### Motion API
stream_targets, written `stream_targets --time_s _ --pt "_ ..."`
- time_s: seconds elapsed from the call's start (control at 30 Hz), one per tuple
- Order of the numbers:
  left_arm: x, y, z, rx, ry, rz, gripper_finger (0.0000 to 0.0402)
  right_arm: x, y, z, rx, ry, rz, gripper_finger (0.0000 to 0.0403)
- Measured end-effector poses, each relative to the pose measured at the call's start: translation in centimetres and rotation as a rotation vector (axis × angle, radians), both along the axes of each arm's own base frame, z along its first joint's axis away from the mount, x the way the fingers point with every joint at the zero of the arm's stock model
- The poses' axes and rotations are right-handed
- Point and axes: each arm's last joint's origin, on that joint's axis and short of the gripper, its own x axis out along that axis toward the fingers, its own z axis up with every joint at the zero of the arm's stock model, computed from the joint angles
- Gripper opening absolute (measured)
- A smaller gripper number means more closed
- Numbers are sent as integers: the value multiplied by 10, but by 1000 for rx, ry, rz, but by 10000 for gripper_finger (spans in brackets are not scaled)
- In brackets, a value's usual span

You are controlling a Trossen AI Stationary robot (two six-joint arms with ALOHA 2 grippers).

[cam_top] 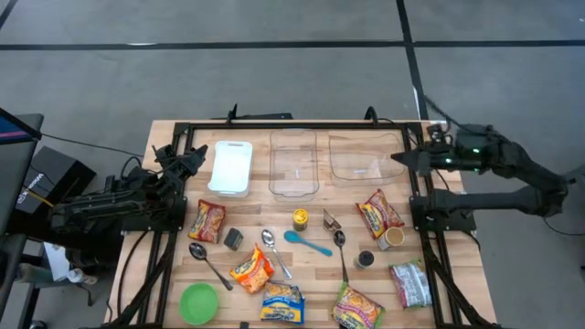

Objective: Pick & Place Food Item
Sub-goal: Put the orange spice pack into the right transparent bin

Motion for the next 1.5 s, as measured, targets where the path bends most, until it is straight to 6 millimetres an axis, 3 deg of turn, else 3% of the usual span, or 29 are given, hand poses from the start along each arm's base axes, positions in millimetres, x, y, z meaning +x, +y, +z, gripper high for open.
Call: stream_targets --time_s 0.3,0.53,0.87,1.1,1.27,1.5 --pt "0 0 0 0 0 -1 2 45 8 -2 113 322 126 0" --pt "0 0 0 0 0 -1 2 94 38 -22 188 475 206 0" --pt "0 0 0 0 1 0 2 166 84 -37 118 613 159 0" --pt "0 0 0 0 1 -1 2 212 103 -48 56 762 159 0" --pt "0 0 0 0 0 -1 2 232 106 -60 14 903 152 0" --pt "0 0 0 0 0 -1 2 243 99 -73 39 994 130 0"
